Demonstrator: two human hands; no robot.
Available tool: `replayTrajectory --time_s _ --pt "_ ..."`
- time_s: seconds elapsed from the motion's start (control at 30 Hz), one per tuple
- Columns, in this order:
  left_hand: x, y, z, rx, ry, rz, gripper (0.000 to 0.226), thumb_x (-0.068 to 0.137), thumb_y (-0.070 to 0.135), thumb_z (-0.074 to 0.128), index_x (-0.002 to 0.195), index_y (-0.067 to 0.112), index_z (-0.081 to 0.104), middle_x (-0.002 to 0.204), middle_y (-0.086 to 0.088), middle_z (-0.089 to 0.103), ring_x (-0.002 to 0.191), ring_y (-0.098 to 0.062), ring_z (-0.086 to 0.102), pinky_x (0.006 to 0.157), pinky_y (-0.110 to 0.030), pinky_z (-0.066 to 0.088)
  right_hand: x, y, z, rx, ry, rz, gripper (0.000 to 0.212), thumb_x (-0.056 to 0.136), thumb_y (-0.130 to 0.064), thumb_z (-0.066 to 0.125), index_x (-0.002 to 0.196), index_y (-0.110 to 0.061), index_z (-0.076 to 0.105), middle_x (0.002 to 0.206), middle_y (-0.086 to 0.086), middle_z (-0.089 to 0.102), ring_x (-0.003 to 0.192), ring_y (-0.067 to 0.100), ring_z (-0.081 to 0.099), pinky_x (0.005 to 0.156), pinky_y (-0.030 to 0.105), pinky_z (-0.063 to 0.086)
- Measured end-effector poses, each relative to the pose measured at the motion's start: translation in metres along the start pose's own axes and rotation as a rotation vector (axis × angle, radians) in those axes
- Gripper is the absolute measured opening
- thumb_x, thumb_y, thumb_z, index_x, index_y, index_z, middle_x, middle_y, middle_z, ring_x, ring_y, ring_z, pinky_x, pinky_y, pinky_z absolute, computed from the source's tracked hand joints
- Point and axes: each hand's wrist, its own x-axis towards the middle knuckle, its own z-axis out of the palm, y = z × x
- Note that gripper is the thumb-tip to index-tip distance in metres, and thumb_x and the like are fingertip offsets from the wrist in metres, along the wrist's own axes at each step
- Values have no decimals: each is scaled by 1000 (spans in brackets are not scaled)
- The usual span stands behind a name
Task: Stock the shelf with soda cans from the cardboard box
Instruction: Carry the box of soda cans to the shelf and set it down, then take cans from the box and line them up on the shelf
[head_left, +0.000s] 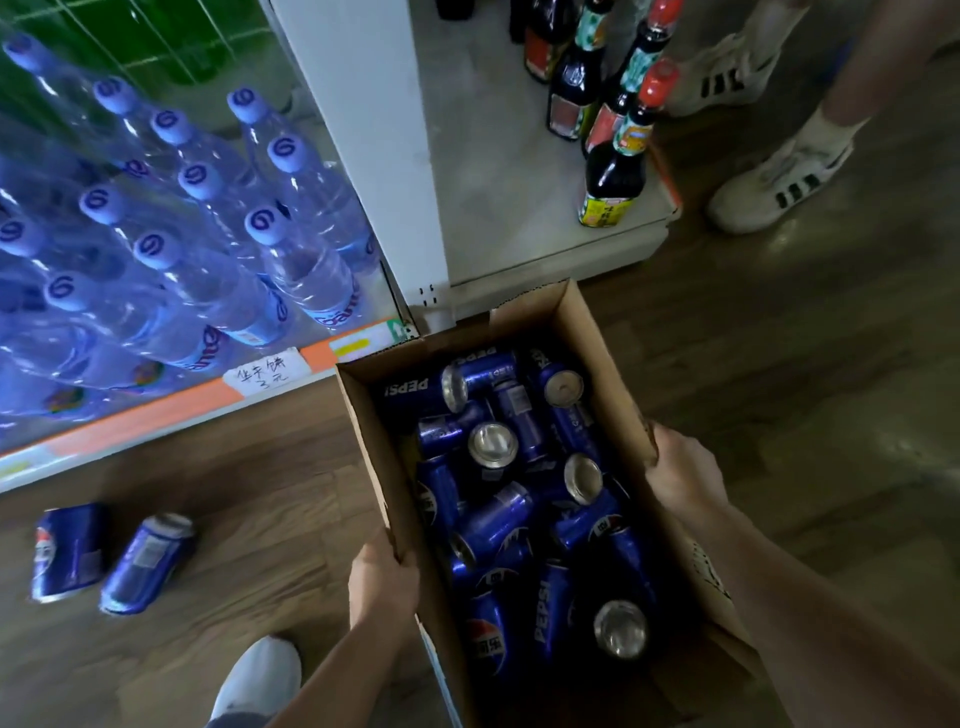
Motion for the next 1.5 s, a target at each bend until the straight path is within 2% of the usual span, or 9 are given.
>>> replayTrajectory --time_s 0.17,0.4,0.5,0.77,0.87,0.93,1.03,1.17,1.5 --pt "1 2 3 0 8 -37 12 85 2 53 93 9 57 87 -14 63 79 -33 59 65 -30 42 -5 -5 3 -47 9 -1 37 93 -15 50 130 -16 45 106 7 65 97 24 62 80 34 49" --pt "3 6 -1 -12 4 -9 7 85 5 54 88 8 58 91 -17 66 82 -33 61 69 -35 49 -8 -11 0 -50 36 75 19 89 -16 57 108 -17 54 96 1 62 86 17 57 75 32 48" --pt "2 8 0 -6 10 -5 5 86 6 53 87 6 58 93 -17 66 81 -31 59 66 -29 40 -10 -12 -3 -53 36 81 17 88 -15 58 105 -16 54 95 1 61 86 16 57 77 33 50" --pt "0 13 -15 65 -209 -39 33 84 13 58 116 7 52 105 -14 65 88 -28 63 75 -36 53 -24 -27 0 -19 -48 152 44 92 -27 55 131 -17 38 104 4 60 87 18 56 73 33 47" --pt "-4 30 -37 107 -232 59 50 87 14 57 133 10 37 115 -11 58 100 -30 58 79 -33 46 -41 -36 4 22 -39 142 74 91 -38 54 148 -17 12 138 10 45 117 26 51 88 39 44" --pt "-8 43 -55 190 -204 161 58 92 21 53 143 10 26 137 -15 44 123 -32 45 96 -37 38 -56 -42 3 17 -5 136 80 90 -45 52 150 -19 6 150 9 29 131 28 39 99 42 39" --pt "-16 60 -86 257 -174 297 66 92 33 53 147 16 21 149 -9 33 135 -29 32 108 -40 29 -83 -56 -5 48 43 127 77 91 -55 43 149 -21 8 151 8 27 132 28 37 101 45 37" --pt "-34 84 -129 289 -188 397 70 86 37 63 145 20 29 142 -10 43 130 -29 41 107 -47 33 -122 -76 -24 127 -1 130 85 86 -56 52 150 -23 5 156 3 19 137 25 31 106 46 35" --pt "-57 149 -210 683 -391 751 70 90 40 55 147 17 22 153 -6 25 137 -22 32 111 -37 27 -214 -128 -62 350 68 245 85 84 -53 58 149 -25 11 152 1 28 137 24 31 108 50 32"
